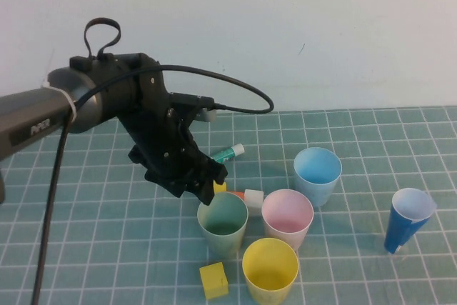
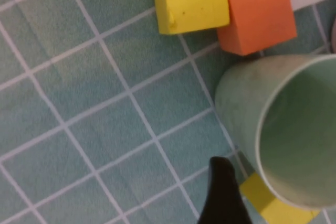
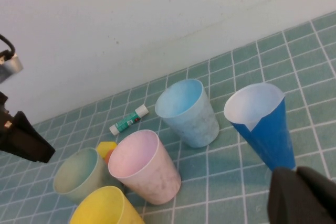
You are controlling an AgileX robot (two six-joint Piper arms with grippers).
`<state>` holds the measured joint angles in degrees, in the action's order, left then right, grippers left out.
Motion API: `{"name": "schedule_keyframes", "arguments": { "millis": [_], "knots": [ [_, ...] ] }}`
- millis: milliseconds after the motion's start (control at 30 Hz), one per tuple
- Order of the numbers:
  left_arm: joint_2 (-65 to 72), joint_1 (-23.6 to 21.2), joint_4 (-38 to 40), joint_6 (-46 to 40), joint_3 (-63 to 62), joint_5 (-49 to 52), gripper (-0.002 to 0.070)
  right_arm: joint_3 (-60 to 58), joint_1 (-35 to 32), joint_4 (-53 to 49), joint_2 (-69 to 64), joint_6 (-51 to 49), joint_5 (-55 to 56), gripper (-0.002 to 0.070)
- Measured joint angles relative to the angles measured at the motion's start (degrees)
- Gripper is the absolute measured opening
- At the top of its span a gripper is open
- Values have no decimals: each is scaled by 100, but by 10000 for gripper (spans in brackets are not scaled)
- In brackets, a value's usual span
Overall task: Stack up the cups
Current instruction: Pick up the green cup
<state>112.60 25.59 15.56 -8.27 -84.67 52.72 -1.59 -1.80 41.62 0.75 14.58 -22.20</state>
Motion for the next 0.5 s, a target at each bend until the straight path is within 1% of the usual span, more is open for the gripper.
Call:
{"name": "schedule_keyframes", "arguments": {
  "millis": [167, 233, 300, 367, 433, 500],
  "knots": [
    [458, 63, 11, 23, -286, 89, 403, 0, 0, 0, 0, 68, -4, -3],
    [555, 124, -13, 33, -286, 65, 388, 0, 0, 0, 0, 80, -13, -3],
    [648, 201, -49, 36, -286, 27, 356, 0, 0, 0, 0, 90, -13, -3],
    [710, 262, -84, 46, -286, -47, 300, 0, 0, 0, 0, 99, -16, -3],
    [773, 298, -115, 46, -286, -119, 221, 0, 0, 0, 0, 99, -16, -3],
    [811, 297, -147, 46, -286, -221, 109, 0, 0, 0, 0, 99, -16, -3]
  ]
}}
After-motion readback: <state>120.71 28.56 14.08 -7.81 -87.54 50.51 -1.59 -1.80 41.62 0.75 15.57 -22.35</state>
